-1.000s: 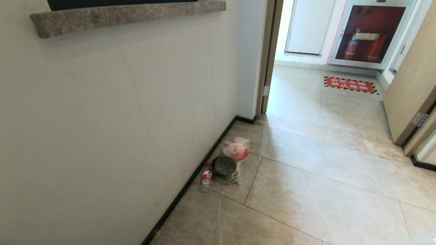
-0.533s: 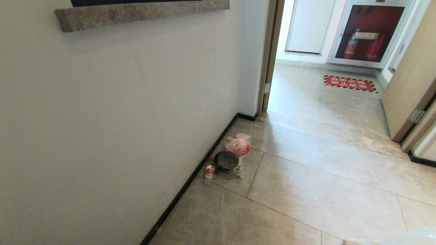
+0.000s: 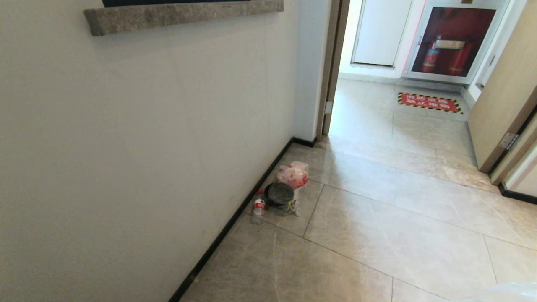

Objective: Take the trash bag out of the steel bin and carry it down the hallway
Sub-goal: Put the trash bag at the door

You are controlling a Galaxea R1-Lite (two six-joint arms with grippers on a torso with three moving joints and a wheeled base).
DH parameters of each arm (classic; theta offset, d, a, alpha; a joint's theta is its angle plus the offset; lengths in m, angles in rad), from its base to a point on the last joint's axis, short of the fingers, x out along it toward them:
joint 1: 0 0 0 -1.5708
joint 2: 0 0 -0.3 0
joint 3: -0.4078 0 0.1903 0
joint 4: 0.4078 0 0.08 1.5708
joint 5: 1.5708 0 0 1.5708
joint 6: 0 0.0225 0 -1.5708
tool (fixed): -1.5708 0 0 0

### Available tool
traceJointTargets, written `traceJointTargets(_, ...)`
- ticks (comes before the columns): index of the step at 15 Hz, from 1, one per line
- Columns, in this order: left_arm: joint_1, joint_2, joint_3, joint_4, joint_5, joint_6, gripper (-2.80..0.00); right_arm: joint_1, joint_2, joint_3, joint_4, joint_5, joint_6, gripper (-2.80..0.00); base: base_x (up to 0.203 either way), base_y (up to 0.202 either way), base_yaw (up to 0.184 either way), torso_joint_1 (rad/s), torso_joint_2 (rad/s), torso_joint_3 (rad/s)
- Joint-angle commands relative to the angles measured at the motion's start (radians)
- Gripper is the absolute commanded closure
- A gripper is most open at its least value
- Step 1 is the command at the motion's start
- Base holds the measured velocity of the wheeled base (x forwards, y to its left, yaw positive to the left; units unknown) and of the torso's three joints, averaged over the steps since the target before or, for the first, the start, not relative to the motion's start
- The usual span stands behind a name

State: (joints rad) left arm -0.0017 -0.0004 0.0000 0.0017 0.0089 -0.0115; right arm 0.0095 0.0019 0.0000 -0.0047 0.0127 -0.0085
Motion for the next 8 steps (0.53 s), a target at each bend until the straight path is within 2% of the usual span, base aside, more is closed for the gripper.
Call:
traceJointTargets(1, 0.0, 0.0, 0.002, 0.0, -0.001, -0.001, 0.0, 0.001, 0.0, 0.002, 0.0, 0.0, 0.001, 0.0, 0.0, 0.0, 0.0, 0.0, 0.0, 0.0)
traceJointTargets(8, 0.0, 0.0, 0.002, 0.0, 0.0, -0.001, 0.0, 0.001, 0.0, 0.002, -0.001, 0.0, -0.005, 0.0, 0.0, 0.0, 0.0, 0.0, 0.0, 0.0)
